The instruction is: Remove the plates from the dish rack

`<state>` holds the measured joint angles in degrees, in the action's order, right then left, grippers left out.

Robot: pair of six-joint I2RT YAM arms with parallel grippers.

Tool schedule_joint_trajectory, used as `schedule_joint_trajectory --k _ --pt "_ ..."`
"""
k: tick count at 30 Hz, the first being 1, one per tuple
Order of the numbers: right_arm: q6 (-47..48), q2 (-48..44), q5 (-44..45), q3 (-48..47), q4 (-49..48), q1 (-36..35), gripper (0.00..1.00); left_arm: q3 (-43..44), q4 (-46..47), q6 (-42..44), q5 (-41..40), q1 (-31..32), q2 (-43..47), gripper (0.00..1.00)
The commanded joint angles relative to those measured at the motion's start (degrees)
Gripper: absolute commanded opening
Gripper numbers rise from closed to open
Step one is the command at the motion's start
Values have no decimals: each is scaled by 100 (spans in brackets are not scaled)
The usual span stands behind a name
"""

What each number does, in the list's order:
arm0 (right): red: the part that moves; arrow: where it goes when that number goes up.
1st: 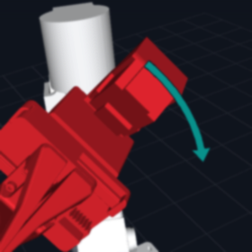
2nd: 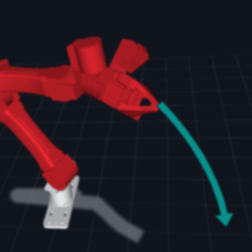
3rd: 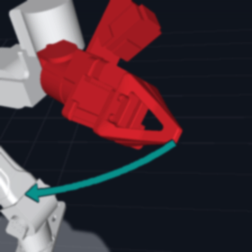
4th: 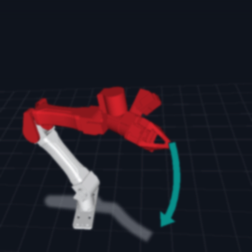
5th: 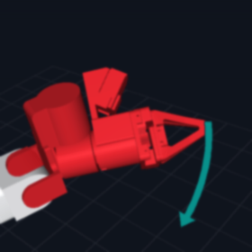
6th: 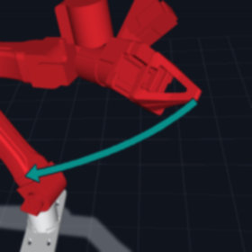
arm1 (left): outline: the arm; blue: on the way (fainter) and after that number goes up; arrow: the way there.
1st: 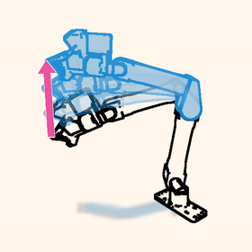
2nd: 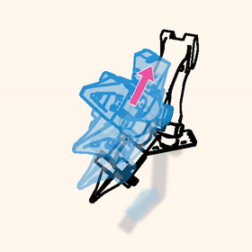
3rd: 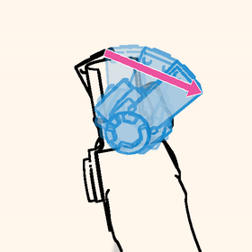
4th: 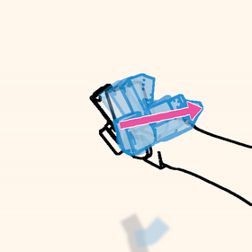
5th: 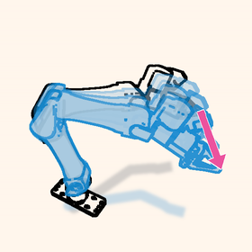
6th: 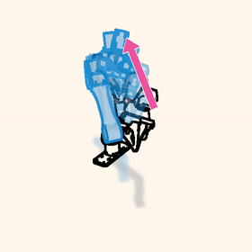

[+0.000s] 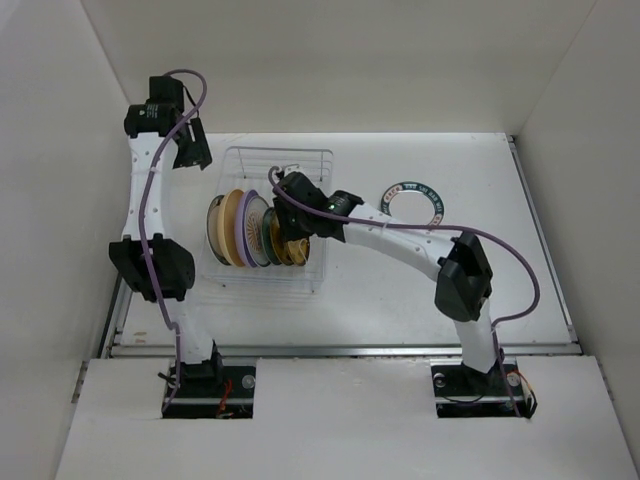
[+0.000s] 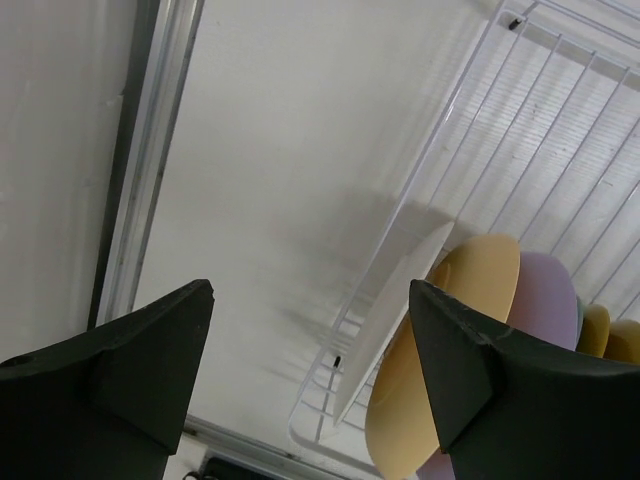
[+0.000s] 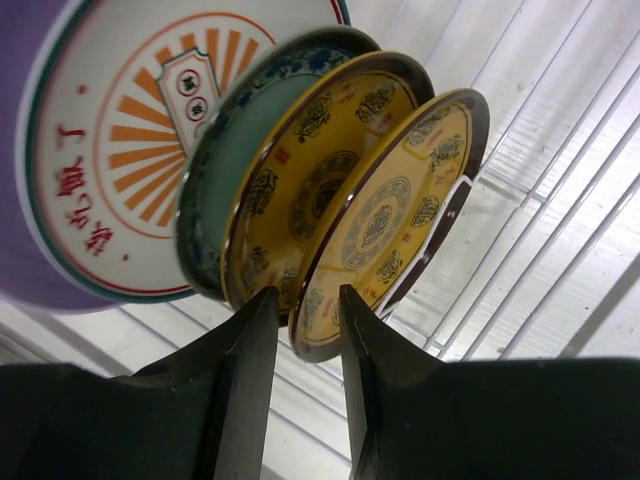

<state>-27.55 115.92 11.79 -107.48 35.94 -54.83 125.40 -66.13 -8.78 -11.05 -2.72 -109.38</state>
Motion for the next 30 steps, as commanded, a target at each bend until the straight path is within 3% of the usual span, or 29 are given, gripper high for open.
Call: schedule_joint_trajectory --k 1,8,12,30 --pt "-101 106 87 -238 88 -19 36 -41 -322 183 -81 -27 487 77" --pt "-224 335 25 -291 88 -19 25 -596 -374 377 -275 -27 1164 77" --pt "-277 257 77 -343 140 -19 0 -877 -322 377 -275 -27 1367 77" --pt "-5 -1404 1966 -1135 1362 306 0 -834 -322 377 -99 -27 1429 77"
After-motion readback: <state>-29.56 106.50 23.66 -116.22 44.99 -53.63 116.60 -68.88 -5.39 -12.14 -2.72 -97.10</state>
